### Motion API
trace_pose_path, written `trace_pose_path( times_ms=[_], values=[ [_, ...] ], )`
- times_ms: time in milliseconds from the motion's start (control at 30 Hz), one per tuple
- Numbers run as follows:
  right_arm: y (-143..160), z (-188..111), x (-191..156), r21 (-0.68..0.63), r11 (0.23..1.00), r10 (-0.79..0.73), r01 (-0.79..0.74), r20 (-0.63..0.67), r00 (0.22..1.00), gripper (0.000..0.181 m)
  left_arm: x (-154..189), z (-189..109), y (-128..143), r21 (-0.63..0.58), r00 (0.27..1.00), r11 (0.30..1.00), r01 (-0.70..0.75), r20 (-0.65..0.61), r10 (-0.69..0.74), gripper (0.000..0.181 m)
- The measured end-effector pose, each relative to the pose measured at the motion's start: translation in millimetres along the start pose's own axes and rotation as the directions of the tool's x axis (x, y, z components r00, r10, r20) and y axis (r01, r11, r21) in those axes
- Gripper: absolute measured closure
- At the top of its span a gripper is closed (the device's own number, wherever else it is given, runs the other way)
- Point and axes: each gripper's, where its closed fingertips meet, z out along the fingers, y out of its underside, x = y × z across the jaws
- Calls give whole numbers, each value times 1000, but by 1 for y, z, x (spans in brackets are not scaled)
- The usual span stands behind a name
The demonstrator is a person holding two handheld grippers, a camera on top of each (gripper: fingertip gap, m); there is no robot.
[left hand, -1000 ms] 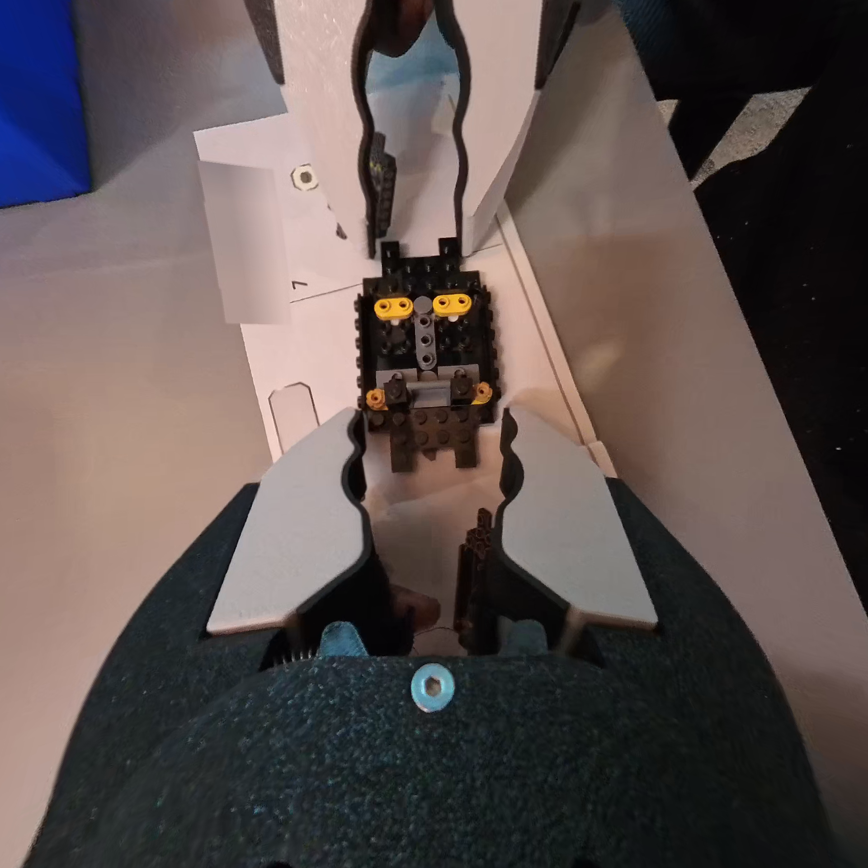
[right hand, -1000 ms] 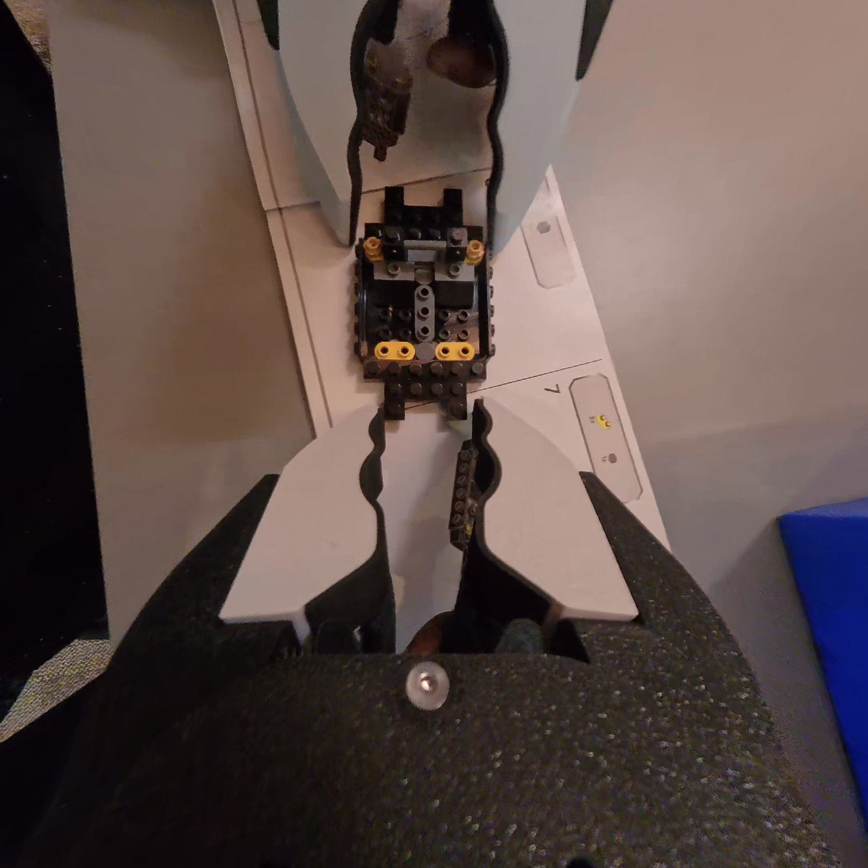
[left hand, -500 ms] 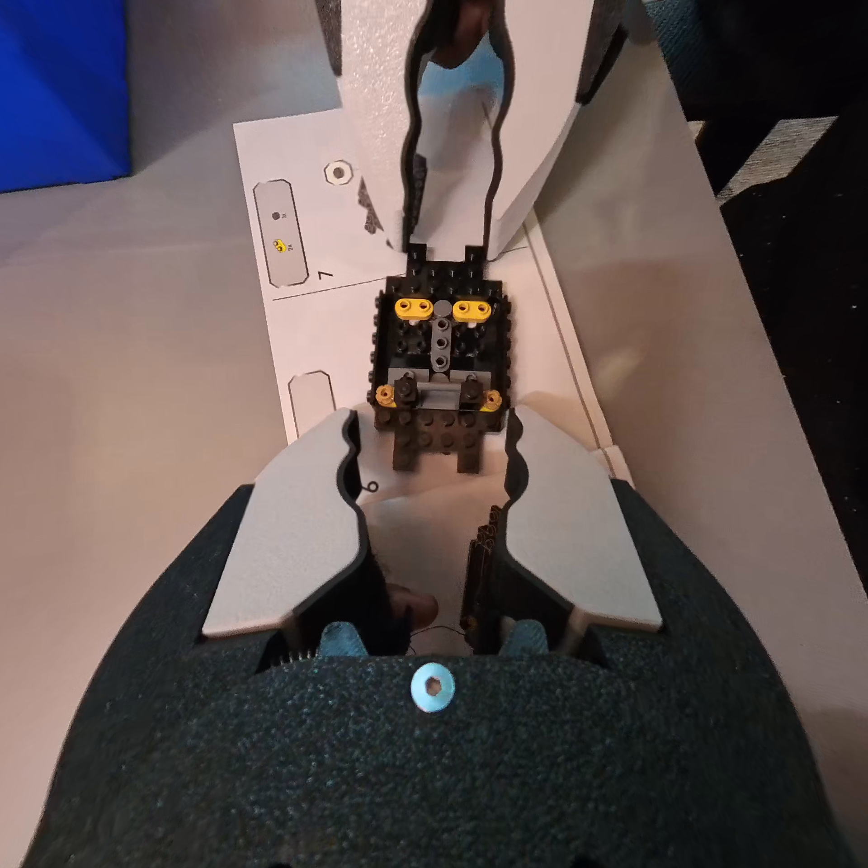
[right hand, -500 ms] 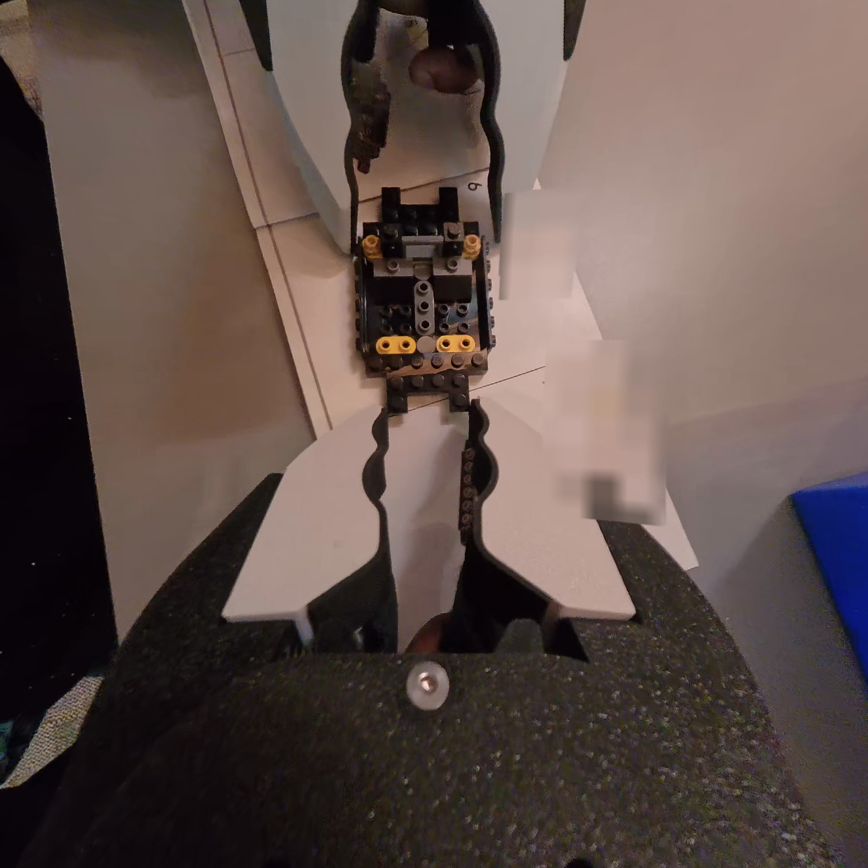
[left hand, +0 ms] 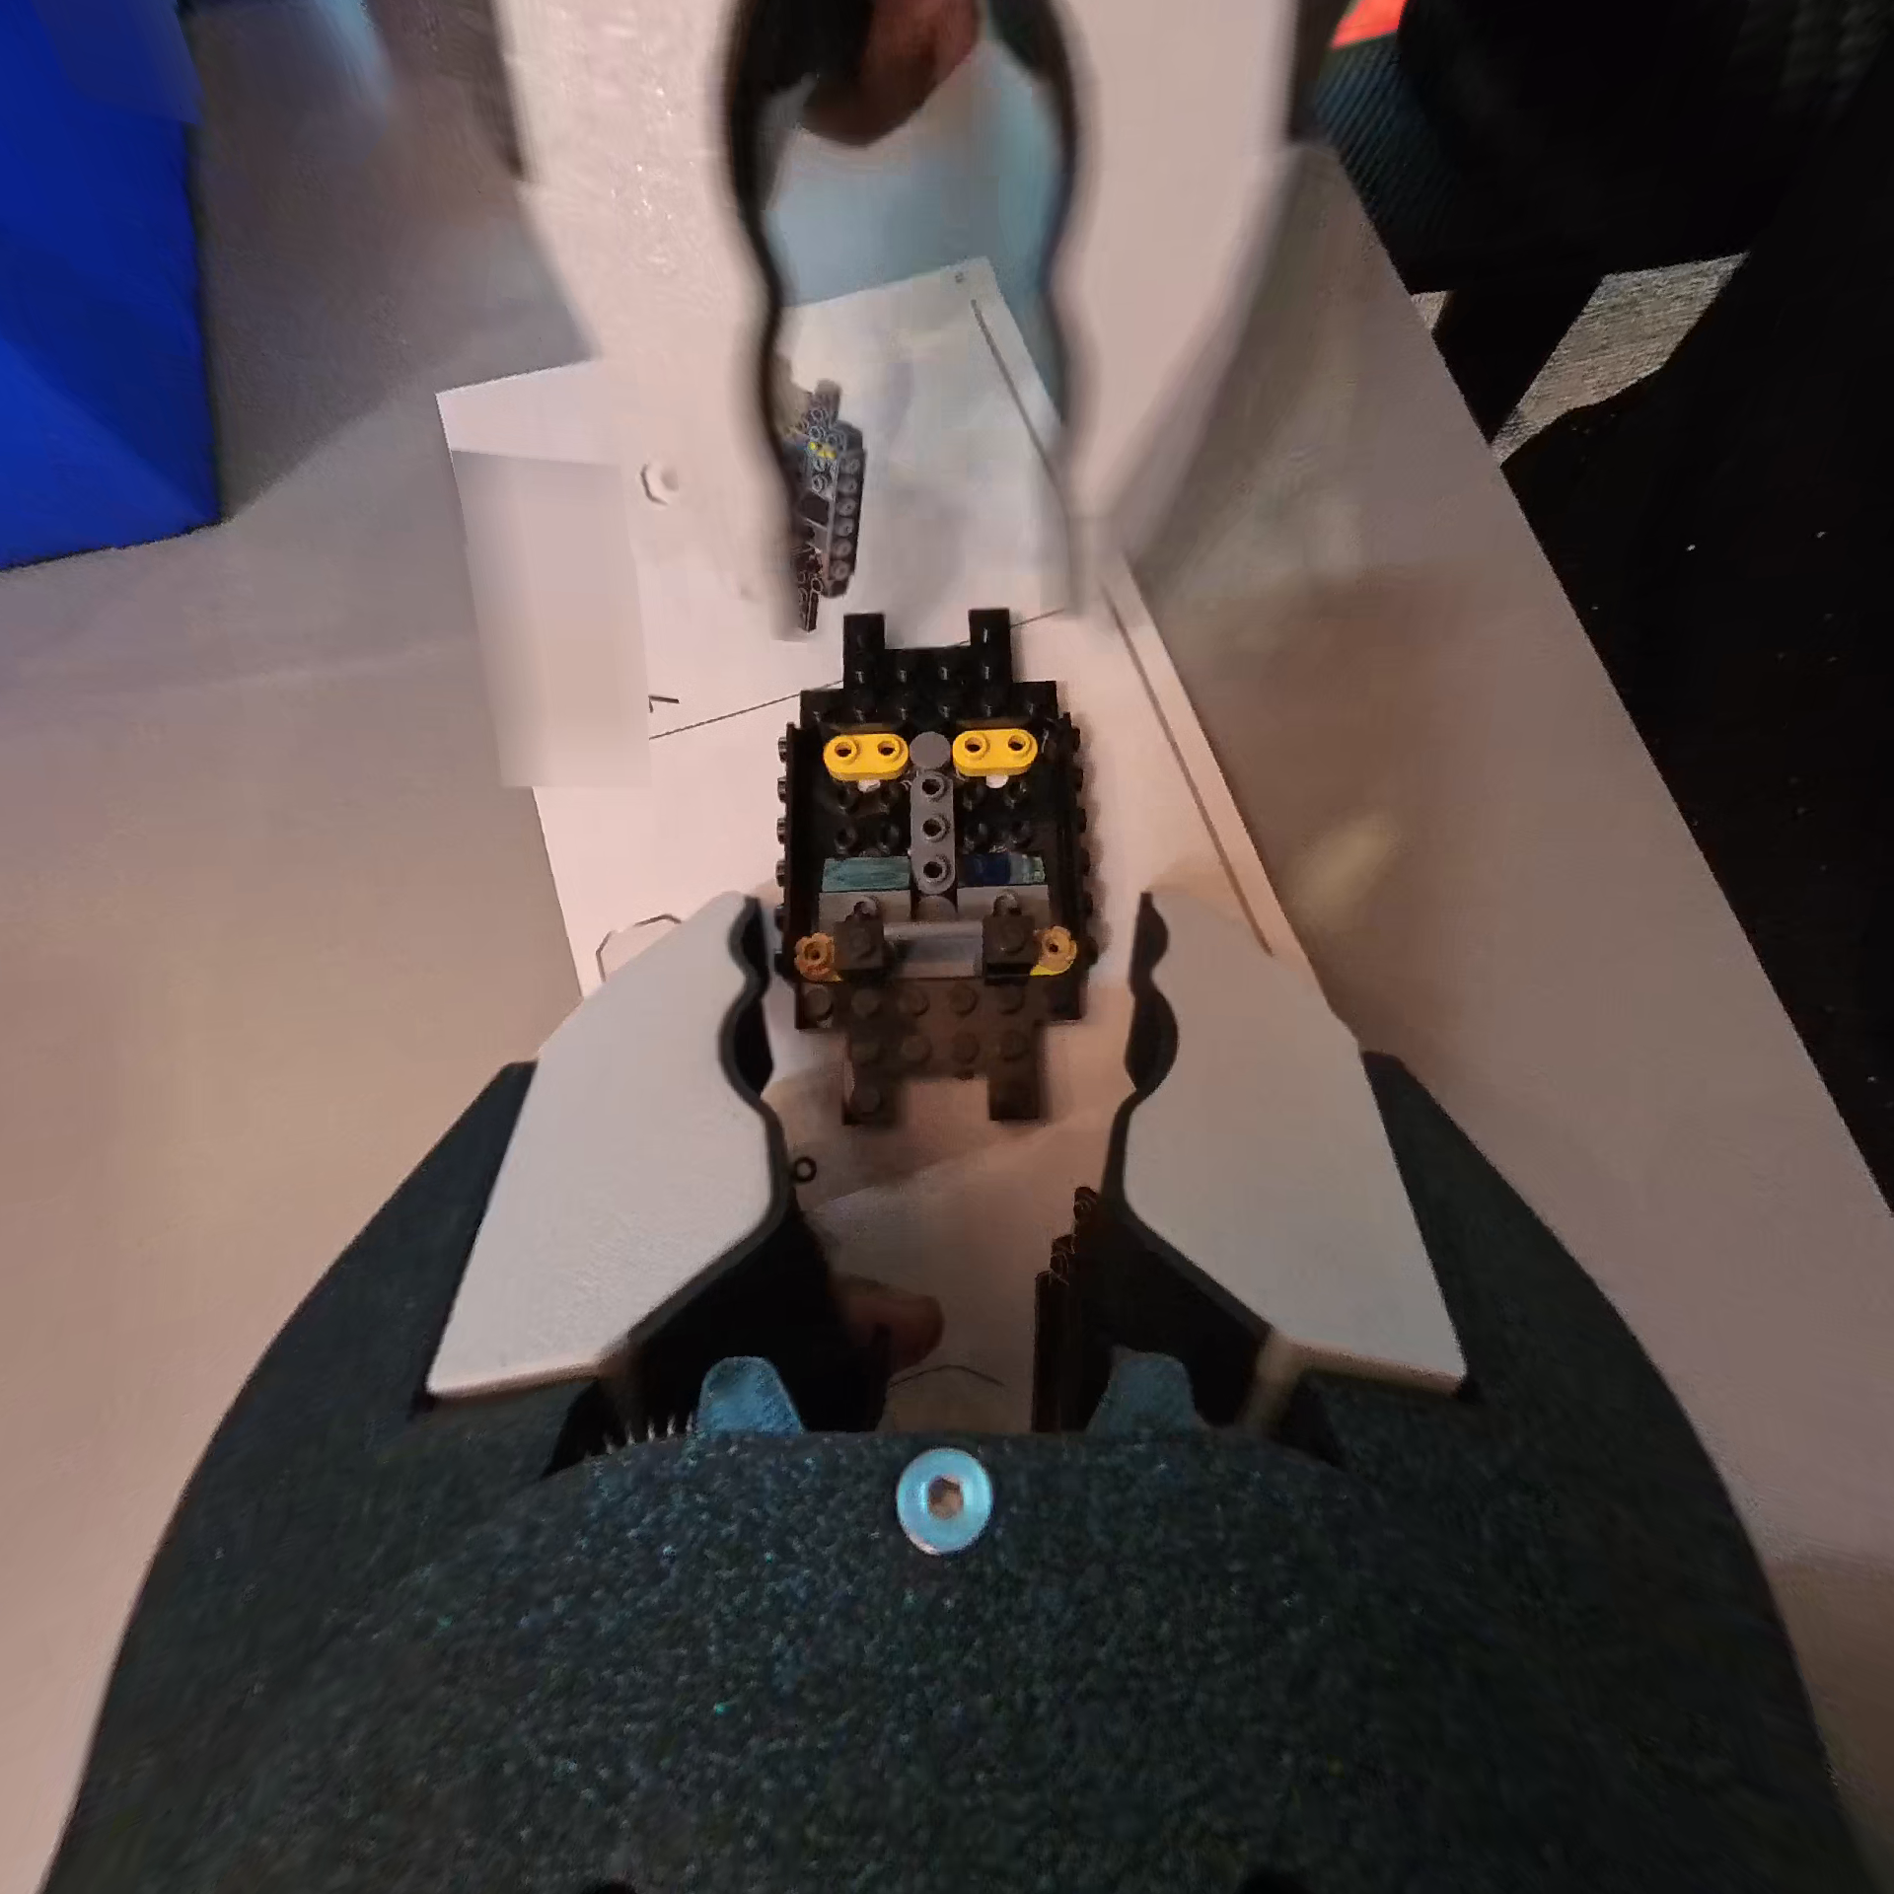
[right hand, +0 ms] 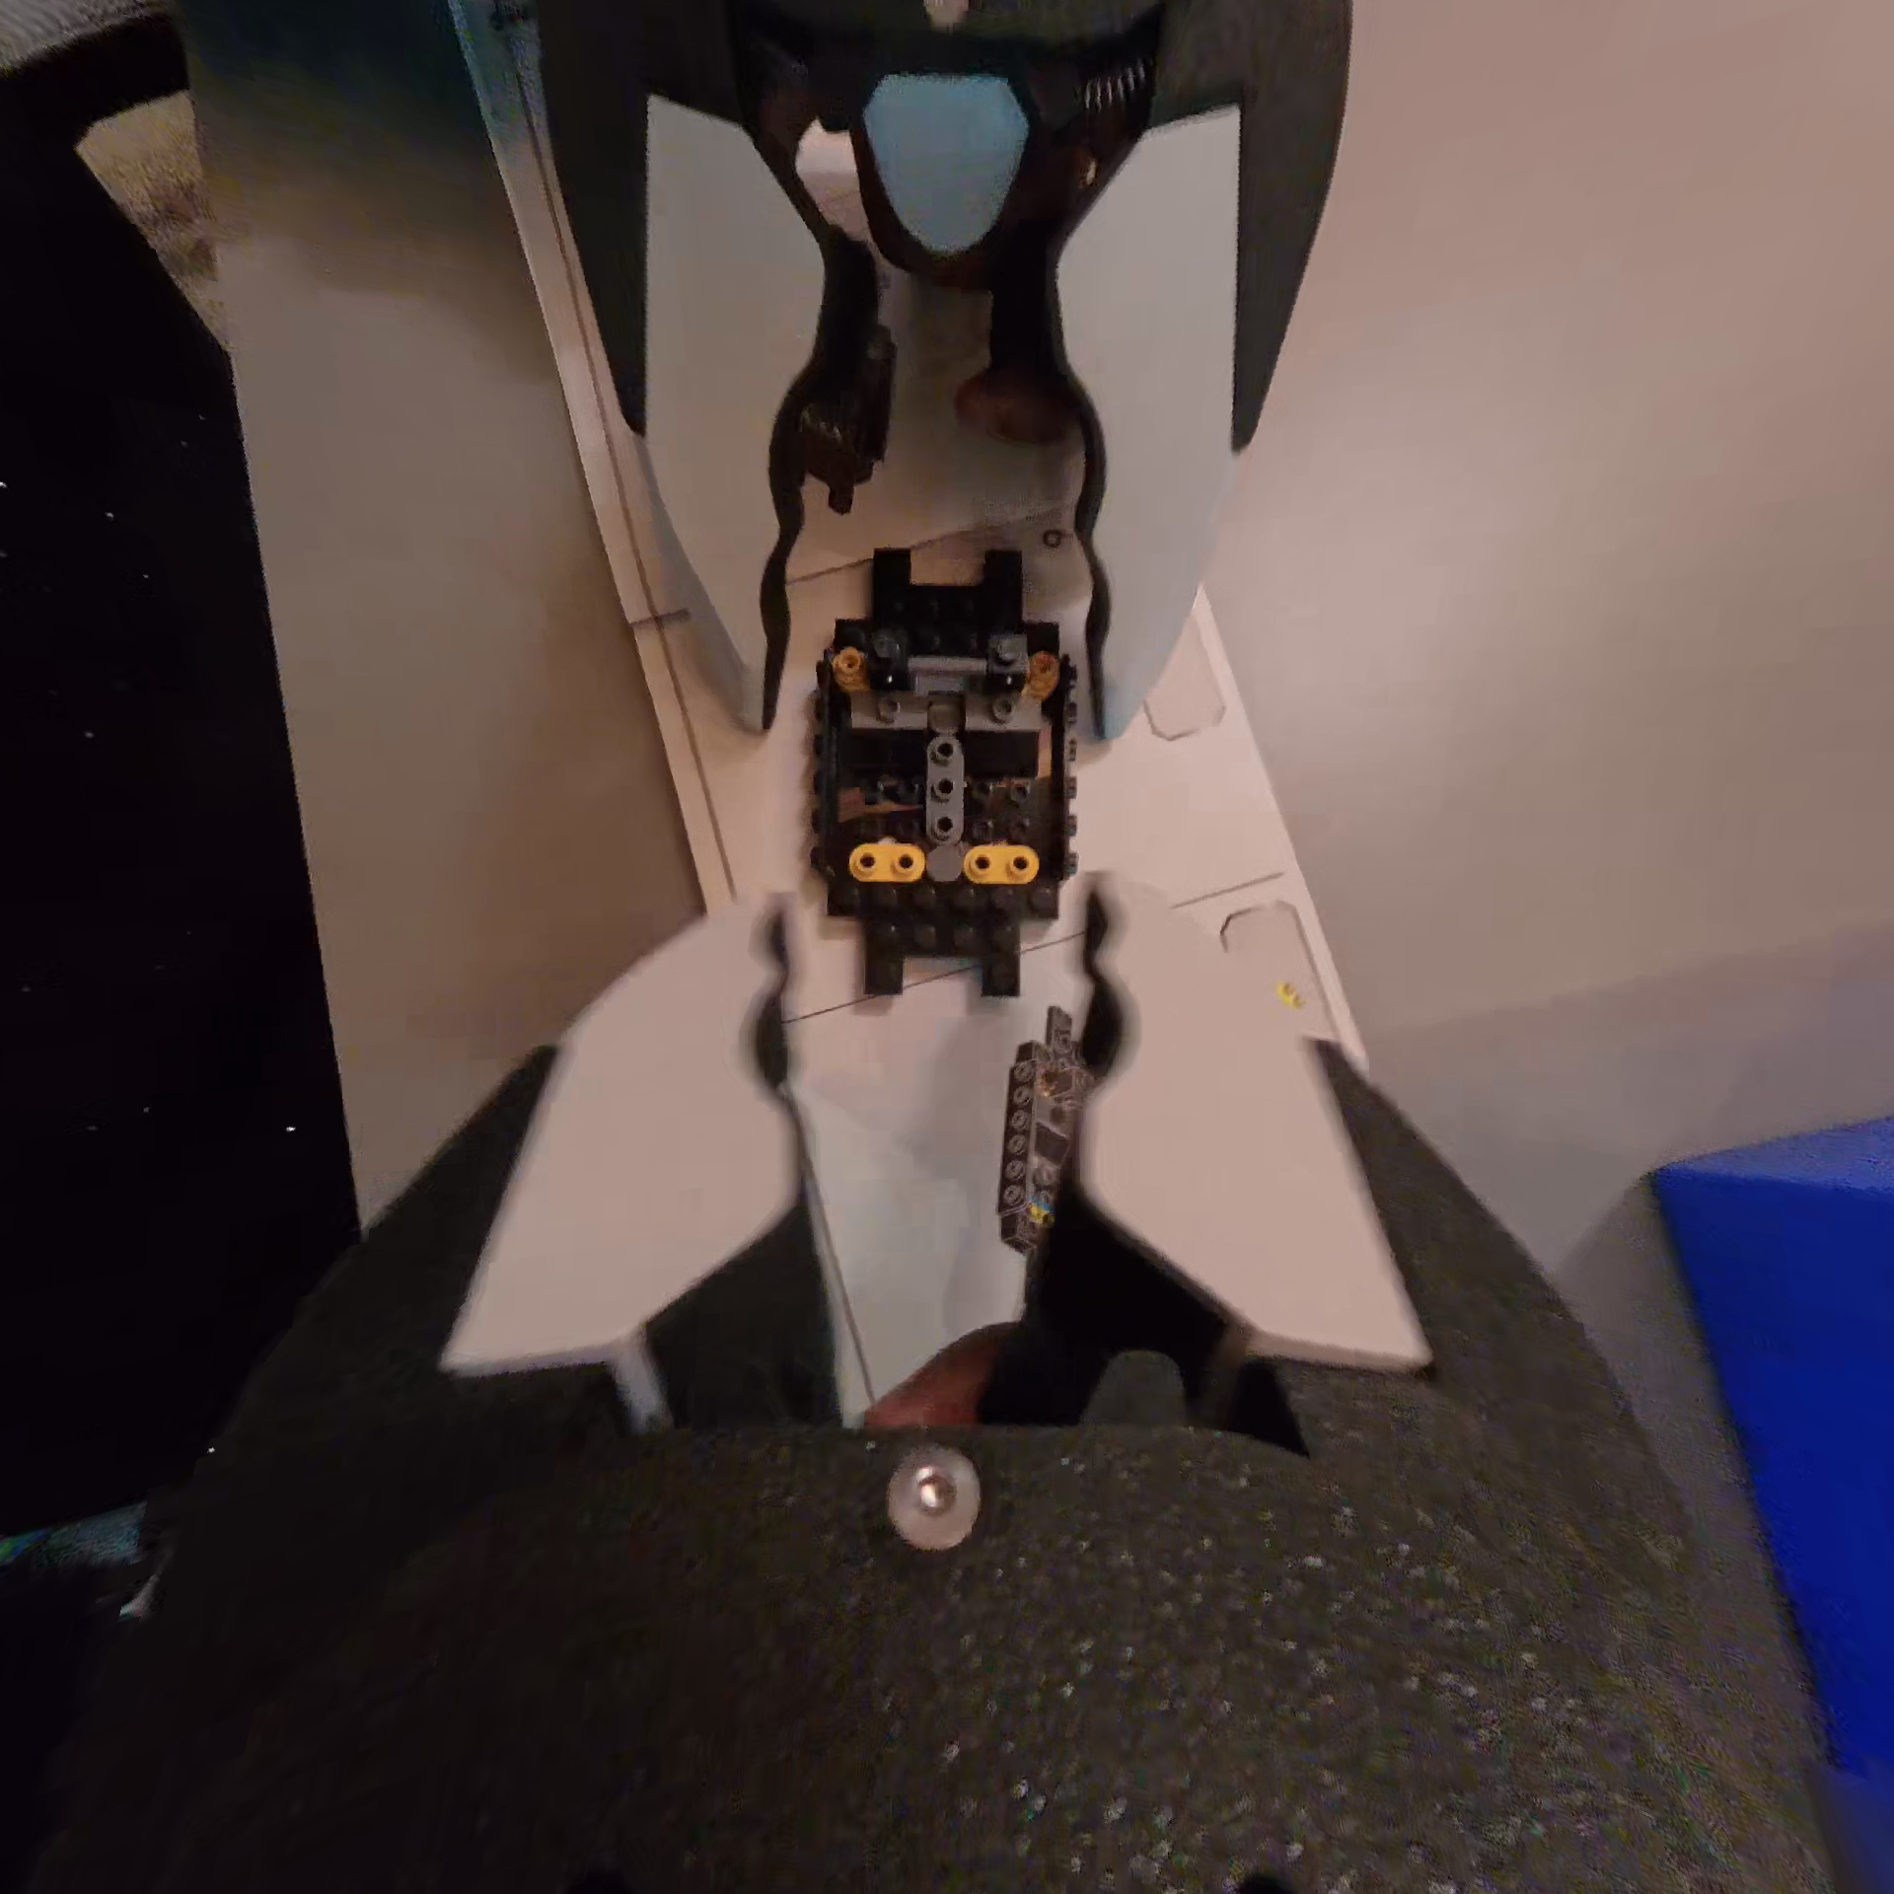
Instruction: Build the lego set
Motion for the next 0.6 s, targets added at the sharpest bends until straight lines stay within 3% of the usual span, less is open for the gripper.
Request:
trace_pose_path(
  times_ms=[33, 100, 167, 233, 300, 400, 433, 500, 600],
  values=[
    [-3, -1, -2, -4, 1000, -21, 21, 19, 1000, 180, 0, 0, 0, 5, 1000, 1000, -4, 1, 4, 118],
    [-9, -1, -10, -4, 999, -33, 33, 80, 996, 181, 0, 0, -1, 13, 1000, 1000, -4, -2, 4, 121],
    [-15, 0, -5, 24, 999, -31, 30, 47, 998, 181, -1, 0, 0, 14, 1000, 1000, -1, 3, 1, 119],
    [-16, 1, -1, 42, 999, -5, 4, 32, 999, 161, -2, 0, 0, 16, 1000, 1000, 0, 12, 0, 117],
    [-12, 2, -4, 44, 999, -12, 10, 51, 999, 181, -2, 0, 0, 16, 1000, 1000, -4, 14, 4, 117],
    [-6, 3, 0, 45, 999, 19, -20, 18, 1000, 179, -3, -2, -1, 16, 999, 1000, -22, 30, 21, 117],
    [-2, 4, 2, 42, 998, 37, -38, 7, 999, 164, -3, -3, -2, 22, 999, 999, -24, 35, 23, 115],
    [3, 4, 0, 46, 998, 29, -29, 14, 999, 181, -4, -7, -5, 42, 999, 999, -14, 37, 13, 110],
    [5, 4, 3, 89, 994, 66, -65, -1, 998, 181, -1, -14, -13, 100, 1000, 995, 9, 19, -11, 108]
  ],
)
